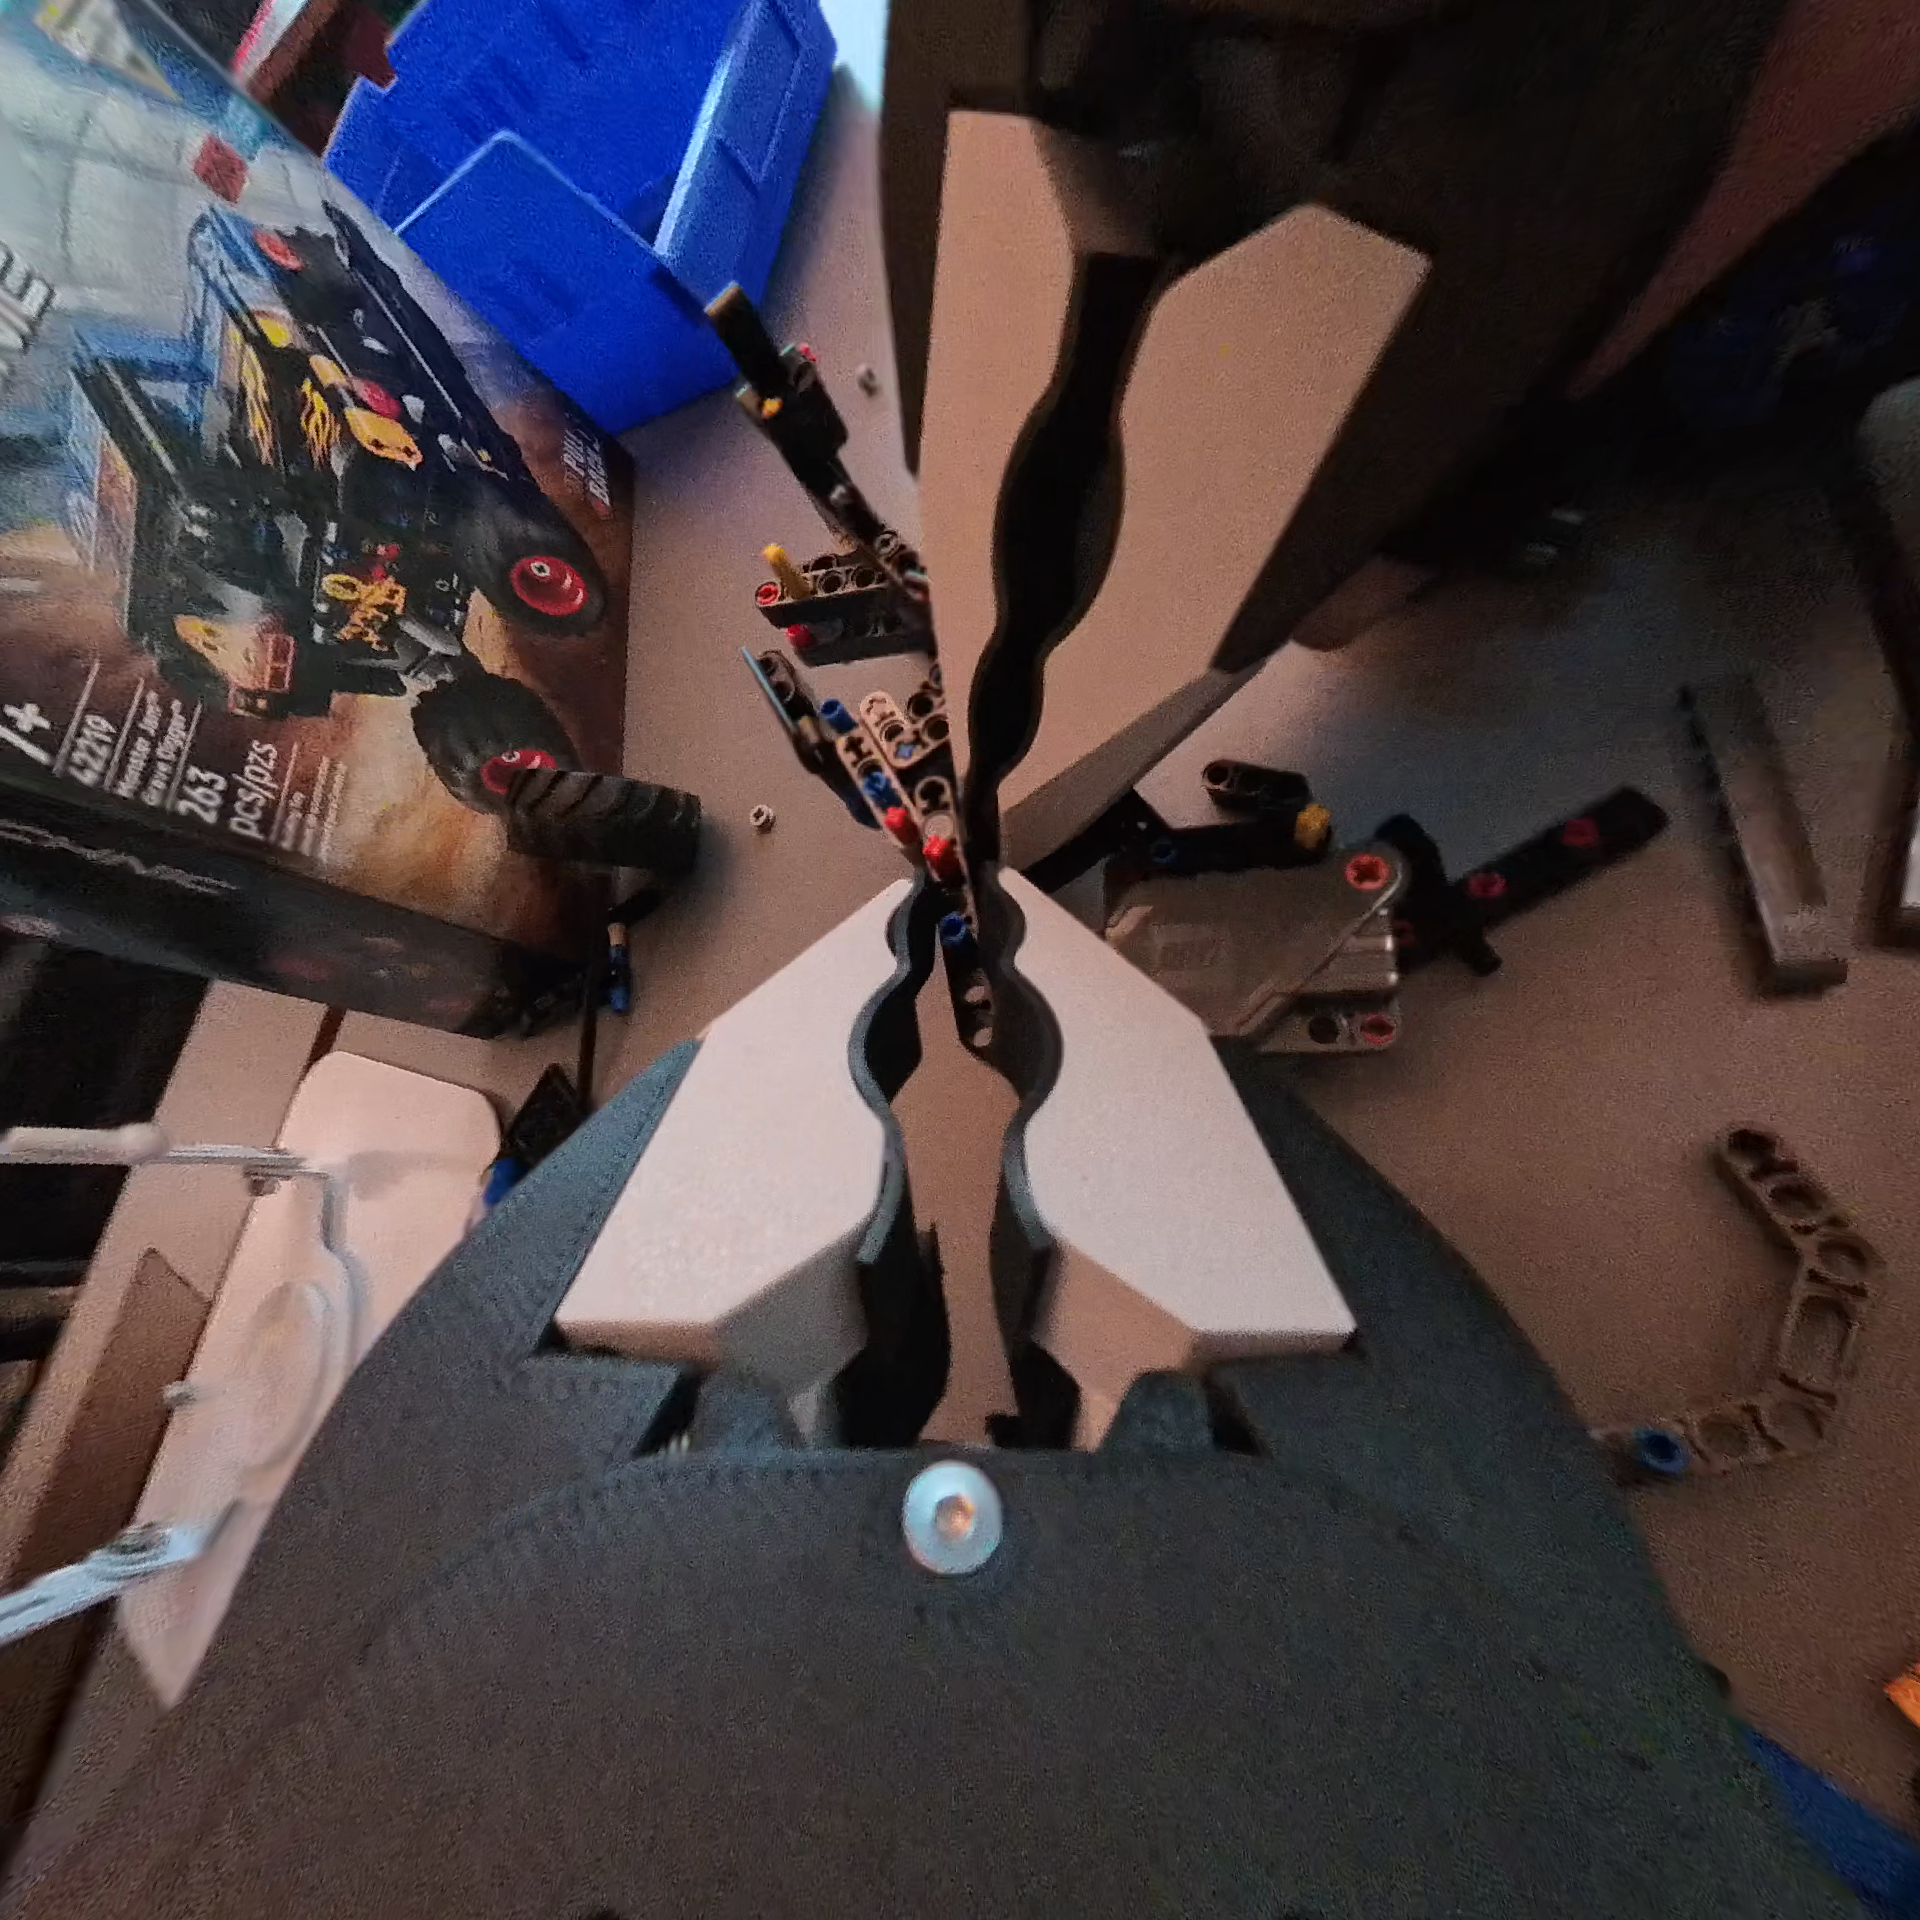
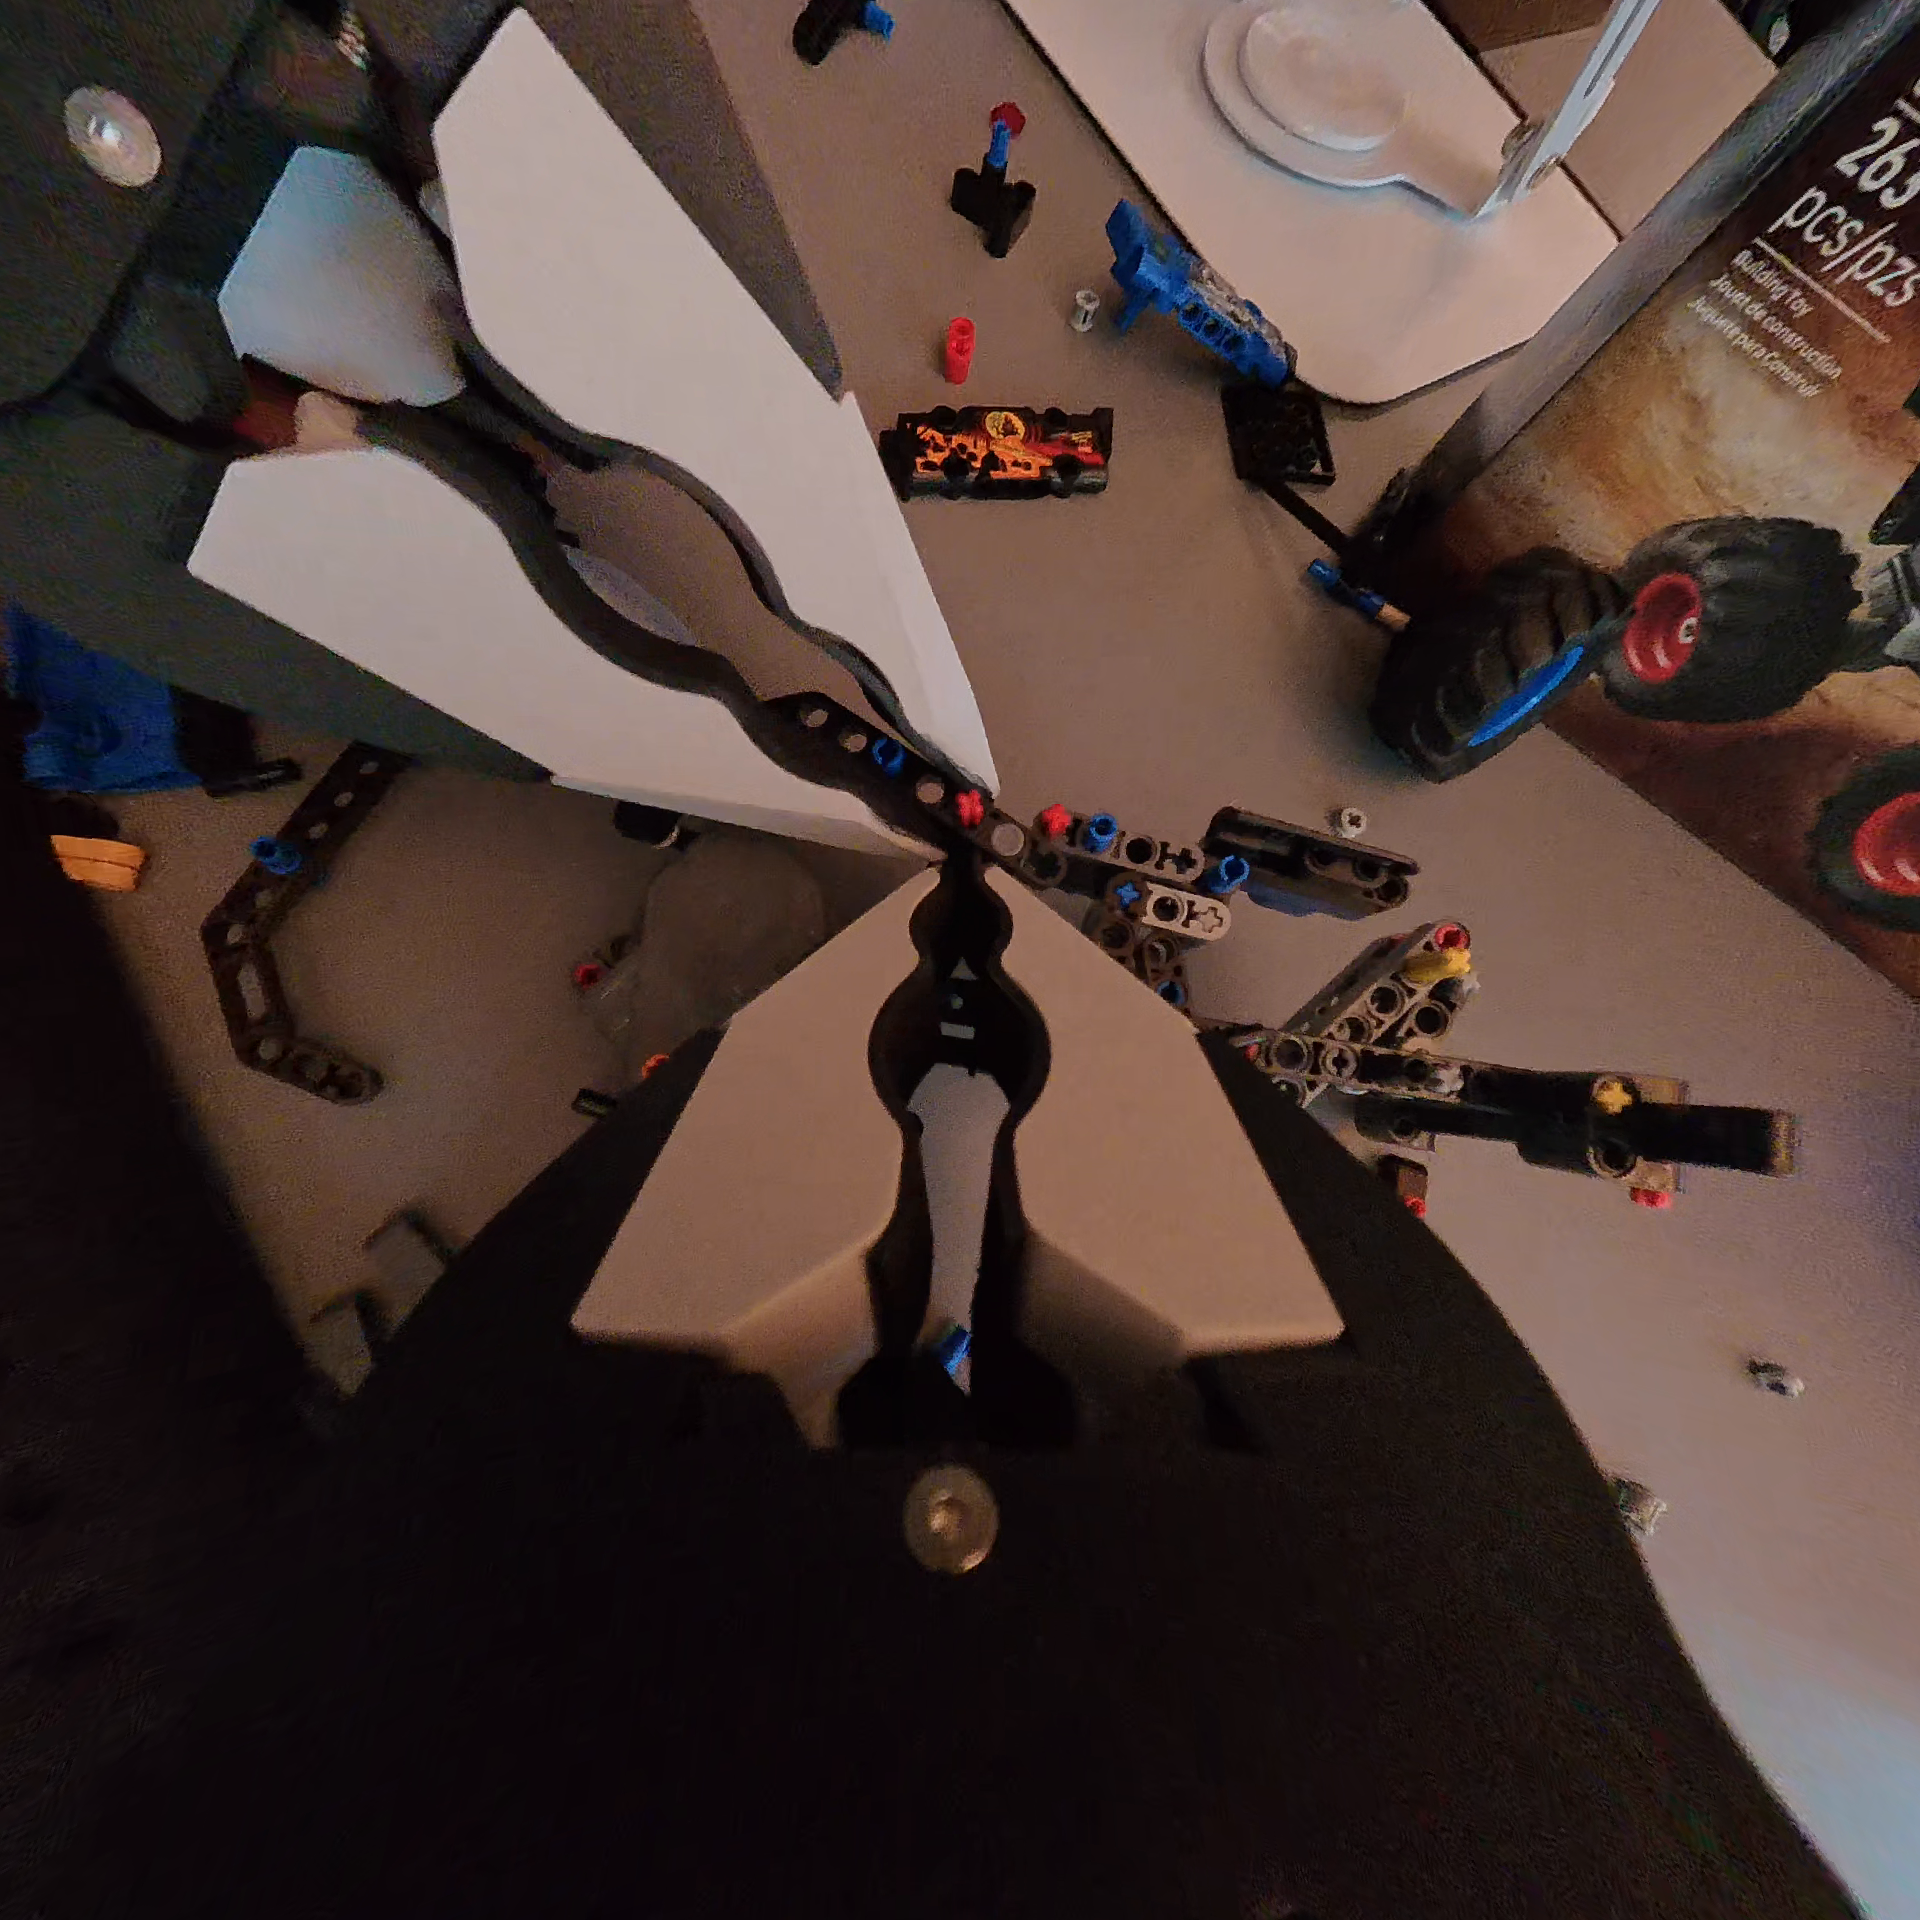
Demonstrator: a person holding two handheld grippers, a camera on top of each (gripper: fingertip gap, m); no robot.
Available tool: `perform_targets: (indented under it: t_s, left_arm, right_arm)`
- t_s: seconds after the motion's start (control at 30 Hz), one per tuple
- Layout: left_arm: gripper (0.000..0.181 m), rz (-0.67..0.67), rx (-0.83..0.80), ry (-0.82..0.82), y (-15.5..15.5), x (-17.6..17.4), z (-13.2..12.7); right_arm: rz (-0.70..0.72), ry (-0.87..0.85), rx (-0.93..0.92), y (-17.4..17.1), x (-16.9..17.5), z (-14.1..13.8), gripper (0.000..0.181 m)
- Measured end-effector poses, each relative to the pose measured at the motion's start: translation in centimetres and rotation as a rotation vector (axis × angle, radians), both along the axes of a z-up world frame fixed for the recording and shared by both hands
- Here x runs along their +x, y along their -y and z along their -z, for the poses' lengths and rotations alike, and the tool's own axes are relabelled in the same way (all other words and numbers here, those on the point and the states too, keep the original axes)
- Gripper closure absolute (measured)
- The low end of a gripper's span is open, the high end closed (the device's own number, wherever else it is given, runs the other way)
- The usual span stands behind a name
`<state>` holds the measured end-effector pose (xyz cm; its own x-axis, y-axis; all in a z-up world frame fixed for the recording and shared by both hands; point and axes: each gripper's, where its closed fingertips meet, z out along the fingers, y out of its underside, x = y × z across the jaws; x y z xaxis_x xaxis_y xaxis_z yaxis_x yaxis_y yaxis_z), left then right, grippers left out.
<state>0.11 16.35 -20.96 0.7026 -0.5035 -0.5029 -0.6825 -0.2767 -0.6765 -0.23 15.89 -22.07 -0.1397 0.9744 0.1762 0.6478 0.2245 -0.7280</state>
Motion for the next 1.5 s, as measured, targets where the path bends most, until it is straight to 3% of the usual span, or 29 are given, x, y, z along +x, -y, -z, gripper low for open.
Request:
perform_targets:
  t_s: [0.17, 0.2, 0.37, 0.47, 0.5, 0.57, 0.63, 0.67, 0.77, 0.8, 0.87, 0.93, 1.0, 1.07, 1.13, 1.27, 1.5]
  left_arm:
    - [0.177, -0.044, -0.164, 0.408, -0.8, -0.6, 0.4]
    - [0.178, -0.042, -0.147, 0.374, -0.8, -0.8, 0.3]
    - [0.178, -0.041, 0.101, -0.262, -0.6, -0.7, 0.0]
    - [0.178, -0.033, 0.130, -0.261, -0.4, -0.4, -0.4]
    - [0.178, -0.043, 0.110, -0.174, -0.6, -0.4, -0.5]
    - [0.179, -0.065, 0.014, 0.150, -0.7, -0.4, -0.9]
    - [0.179, -0.077, -0.031, 0.307, -0.8, -0.8, -0.8]
    - [0.180, -0.085, -0.035, 0.304, -0.8, -1.0, -0.8]
    - [0.181, -0.042, 0.133, -0.222, -0.7, -0.5, -0.6]
    - [0.181, 0.065, 0.251, -0.191, -0.1, 1.9, -2.6]
    - [0.181, 0.125, 0.420, -0.117, 0.9, 6.5, -7.7]
    - [0.179, 0.066, 0.278, -0.126, -1.1, 4.9, -4.8]
    - [0.181, 0.000, 0.240, -0.051, -1.2, 1.3, -5.2]
    - [0.181, -0.012, 0.229, 0.141, -1.0, -0.6, -6.1]
    - [0.181, -0.063, 0.135, 0.159, -1.1, -2.5, -4.7]
    - [0.165, -0.007, -0.030, 0.367, -0.8, -0.8, -3.5]
    - [0.179, -0.027, -0.115, 0.120, -1.4, -1.2, 0.8]
  right_arm:
    - [-0.001, -0.007, 0.108, -0.5, -0.4, 0.2, 0.181]
    - [0.002, -0.012, 0.105, -0.5, -0.6, 0.2, 0.181]
    - [-0.002, -0.017, 0.028, -0.5, -0.8, 0.1, 0.181]
    - [-0.015, -0.053, -0.026, -0.4, -0.6, -0.1, 0.181]
    - [-0.014, -0.064, -0.011, -0.5, -0.6, -0.1, 0.181]
    - [-0.006, -0.079, 0.009, -0.5, -0.6, -0.1, 0.181]
    - [-0.005, -0.071, 0.041, -0.6, -0.9, 0.0, 0.181]
    - [-0.005, -0.070, 0.044, -0.6, -1.1, 0.0, 0.181]
    - [-0.010, -0.064, -0.004, -0.6, -1.0, 0.1, 0.181]
    - [0.015, -0.050, 0.012, -1.2, -0.8, 0.4, 0.181]
    - [0.018, -0.013, 0.064, -1.4, -1.1, 0.9, 0.181]
    - [-0.005, -0.022, 0.063, -0.7, -1.4, 0.8, 0.181]
    - [-0.015, -0.055, 0.017, -0.3, -0.8, 0.5, 0.181]
    - [-0.023, -0.066, 0.003, -0.3, -0.6, 0.4, 0.181]
    - [-0.025, -0.071, -0.013, -0.2, -0.6, 0.3, 0.181]
    - [-0.024, -0.077, -0.026, -0.4, -0.5, 0.2, 0.181]
    - [-0.050, -0.095, -0.063, -0.8, 0.2, 0.0, 0.181]
